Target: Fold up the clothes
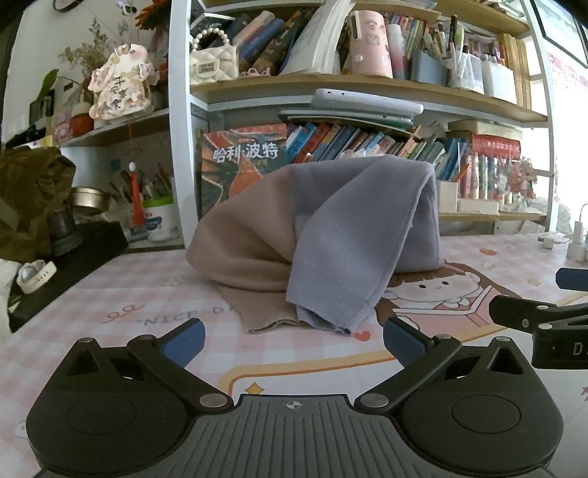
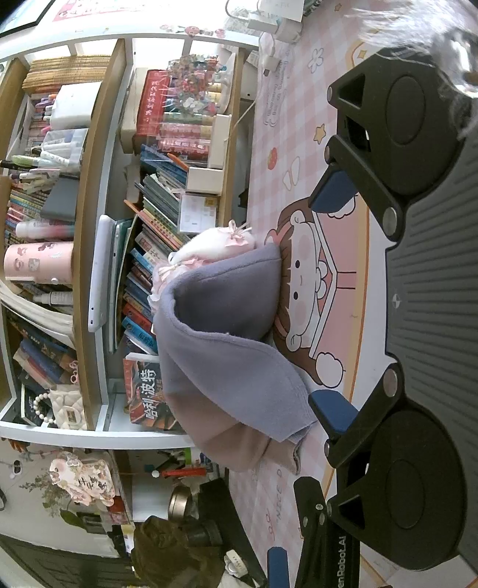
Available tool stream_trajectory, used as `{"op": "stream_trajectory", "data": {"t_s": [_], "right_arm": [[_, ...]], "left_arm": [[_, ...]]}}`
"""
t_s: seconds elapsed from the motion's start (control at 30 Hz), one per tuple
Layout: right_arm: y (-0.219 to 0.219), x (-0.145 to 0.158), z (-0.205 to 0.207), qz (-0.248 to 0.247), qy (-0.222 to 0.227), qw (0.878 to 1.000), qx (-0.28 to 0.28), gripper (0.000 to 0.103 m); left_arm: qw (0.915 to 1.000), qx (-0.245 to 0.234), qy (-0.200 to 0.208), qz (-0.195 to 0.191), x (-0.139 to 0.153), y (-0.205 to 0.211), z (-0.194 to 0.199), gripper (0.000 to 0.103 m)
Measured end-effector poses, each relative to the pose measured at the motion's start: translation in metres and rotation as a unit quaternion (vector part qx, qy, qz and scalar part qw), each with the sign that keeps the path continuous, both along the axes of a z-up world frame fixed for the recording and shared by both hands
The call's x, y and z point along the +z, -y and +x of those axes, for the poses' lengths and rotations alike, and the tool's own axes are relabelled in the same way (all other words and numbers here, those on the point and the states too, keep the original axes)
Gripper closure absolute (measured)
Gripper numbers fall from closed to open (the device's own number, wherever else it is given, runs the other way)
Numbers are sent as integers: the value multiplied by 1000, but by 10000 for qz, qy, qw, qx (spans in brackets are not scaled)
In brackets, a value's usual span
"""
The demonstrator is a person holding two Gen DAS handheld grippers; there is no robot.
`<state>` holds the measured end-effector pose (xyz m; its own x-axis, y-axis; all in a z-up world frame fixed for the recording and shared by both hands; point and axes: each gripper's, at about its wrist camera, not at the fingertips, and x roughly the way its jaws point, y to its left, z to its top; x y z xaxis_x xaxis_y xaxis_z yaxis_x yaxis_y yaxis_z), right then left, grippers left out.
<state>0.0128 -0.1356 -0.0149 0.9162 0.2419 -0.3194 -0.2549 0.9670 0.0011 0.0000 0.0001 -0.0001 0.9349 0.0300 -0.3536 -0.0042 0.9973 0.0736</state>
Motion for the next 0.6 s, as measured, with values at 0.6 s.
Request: {"op": "stream_trajectory", "data": {"t_s": [0.6], "right_arm": [[2,0,1,50,4,10000,-11,0]], "left_arm": [[9998,117,40,-132,-2,-6,-2,0]]}}
